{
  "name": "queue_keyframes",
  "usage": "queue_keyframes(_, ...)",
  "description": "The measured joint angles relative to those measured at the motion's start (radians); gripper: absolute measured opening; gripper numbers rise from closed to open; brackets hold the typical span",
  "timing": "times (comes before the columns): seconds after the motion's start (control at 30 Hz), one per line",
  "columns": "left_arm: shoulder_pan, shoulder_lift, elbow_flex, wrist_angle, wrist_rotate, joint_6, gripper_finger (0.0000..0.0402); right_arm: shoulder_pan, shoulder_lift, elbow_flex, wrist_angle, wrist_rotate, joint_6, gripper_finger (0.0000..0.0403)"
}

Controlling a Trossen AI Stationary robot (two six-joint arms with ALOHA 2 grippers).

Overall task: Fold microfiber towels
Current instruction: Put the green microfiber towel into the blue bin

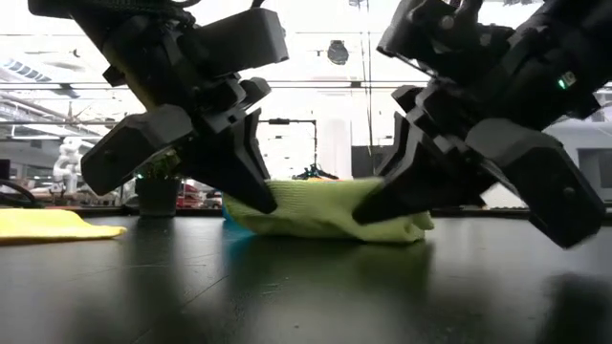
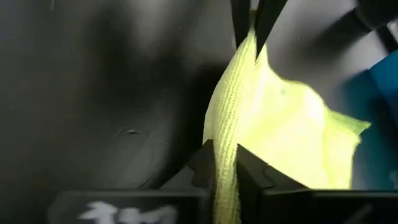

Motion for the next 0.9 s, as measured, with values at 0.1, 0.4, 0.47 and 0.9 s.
queue_keyframes(0.1,0.0,-0.011,0.001,-0.035,-0.012,-0.011,0.0007,-0.005,-0.022,0.0,0.001,0.016,-0.022,0.0008)
queue_keyframes(0.4,0.009,-0.253,0.001,-0.205,-0.143,0.015,0.0004,-0.102,-0.204,-0.001,-0.008,0.05,-0.208,0.0002)
queue_keyframes(0.47,0.029,-0.33,0.001,-0.242,-0.162,0.039,0.0005,-0.145,-0.255,-0.001,-0.005,0.049,-0.266,0.0002)
queue_keyframes(0.9,0.453,-0.518,0.001,-0.173,-0.181,0.438,0.0005,-0.601,-0.448,0.0,0.066,-0.166,-0.532,0.0001)
